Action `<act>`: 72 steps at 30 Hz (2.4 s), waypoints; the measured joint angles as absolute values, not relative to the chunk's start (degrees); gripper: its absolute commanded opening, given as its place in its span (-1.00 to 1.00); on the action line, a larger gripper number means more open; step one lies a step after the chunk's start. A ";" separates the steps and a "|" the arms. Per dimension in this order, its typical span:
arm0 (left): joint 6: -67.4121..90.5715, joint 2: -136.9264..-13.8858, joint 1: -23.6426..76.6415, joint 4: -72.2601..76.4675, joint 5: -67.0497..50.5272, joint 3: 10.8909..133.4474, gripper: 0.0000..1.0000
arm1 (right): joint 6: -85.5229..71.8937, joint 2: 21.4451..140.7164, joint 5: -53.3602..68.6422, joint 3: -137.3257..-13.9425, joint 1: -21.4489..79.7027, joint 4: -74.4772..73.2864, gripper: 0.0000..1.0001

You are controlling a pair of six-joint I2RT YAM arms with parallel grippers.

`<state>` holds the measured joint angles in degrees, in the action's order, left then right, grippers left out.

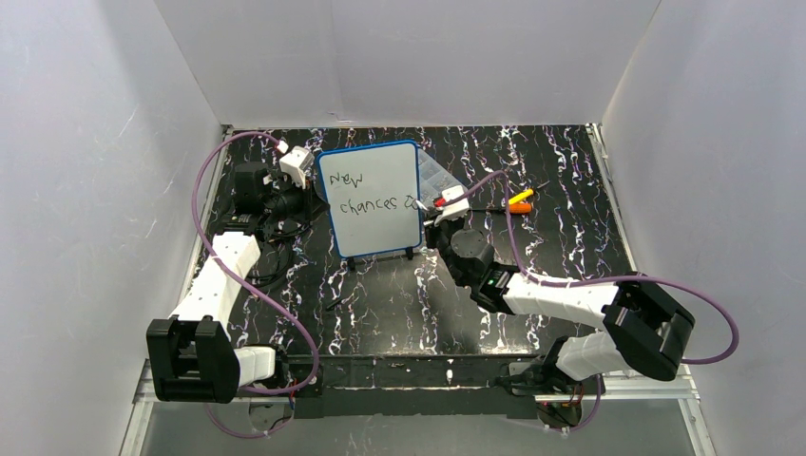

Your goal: Write a sentence on the whiteboard

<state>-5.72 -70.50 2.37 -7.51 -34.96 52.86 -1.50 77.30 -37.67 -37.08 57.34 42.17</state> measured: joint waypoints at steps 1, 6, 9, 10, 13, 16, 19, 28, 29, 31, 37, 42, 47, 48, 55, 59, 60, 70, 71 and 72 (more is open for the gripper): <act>-5.74 -70.50 2.37 -7.53 -34.96 52.86 -1.00 | -1.50 77.32 -37.60 -37.08 57.32 42.17 -0.97; -5.72 -70.50 2.37 -7.51 -34.96 52.86 -1.00 | -1.50 77.76 -37.32 -37.30 57.32 42.19 -0.97; -5.72 -70.50 2.37 -7.51 -34.98 52.86 -1.00 | -1.54 78.17 -37.10 -37.36 57.34 42.19 -0.97; -5.72 -70.50 2.37 -7.49 -34.98 52.86 -1.00 | -1.56 78.26 -37.08 -37.36 57.34 42.22 -0.97; -5.69 -70.50 2.37 -7.49 -34.98 52.86 -1.00 | -1.58 78.26 -37.06 -37.36 57.34 42.19 -0.97; -5.67 -70.50 2.37 -7.46 -34.98 52.86 -1.00 | -1.58 78.26 -37.04 -37.36 57.34 42.22 -0.97; -5.50 -70.50 2.37 -7.49 -35.00 52.86 -1.00 | -1.69 78.02 -36.69 -37.36 57.32 41.98 -0.97; -5.28 -70.50 2.37 -7.42 -35.00 52.86 -1.00 | -3.18 71.24 -30.50 -37.36 57.34 37.01 -0.97; -5.23 -70.50 2.37 -7.38 -35.00 52.86 -1.00 | -3.68 70.35 -29.19 -37.36 57.41 36.51 -0.97; -5.06 -70.50 2.37 -7.33 -35.05 52.86 -1.00 | -4.54 69.69 -27.22 -37.43 57.58 36.12 -0.97; -4.86 -70.50 2.37 -7.31 -35.14 52.86 -1.00 | -6.31 75.24 -22.20 -40.16 61.23 36.16 -0.97; -4.84 -70.50 2.37 -7.29 -35.14 52.86 -1.00 | -6.87 83.02 -20.53 -42.72 64.25 37.43 -0.97; -4.80 -70.50 2.37 -7.29 -35.16 52.86 -1.00 | -6.85 88.66 -20.60 -43.90 65.73 41.01 -0.97; -4.78 -70.50 2.37 -7.29 -35.14 52.86 -1.00 | -6.85 89.52 -20.86 -44.05 65.82 41.76 -0.97; -4.67 -70.50 2.37 -7.29 -35.16 52.86 -1.00 | -6.44 93.82 -24.58 -45.60 65.91 46.61 -0.97; -4.64 -70.50 2.37 -7.29 -35.16 52.86 -1.00 | -5.89 95.15 -26.81 -46.37 65.91 48.10 -0.97; -4.67 -70.50 2.37 -7.29 -35.16 52.86 -1.00 | -5.78 95.53 -27.20 -46.59 65.91 48.38 -0.97; -4.64 -70.52 2.37 -7.25 -35.18 52.86 -1.00 | -4.25 97.95 -28.97 -47.70 66.02 50.04 -0.97; -4.64 -70.52 2.37 -7.25 -35.20 52.86 -1.00 | -4.12 98.00 -28.97 -47.86 66.04 50.04 -0.97; -4.64 -70.52 2.37 -7.25 -35.20 52.86 -1.00 | -4.03 98.02 -28.95 -48.01 66.04 50.09 -0.97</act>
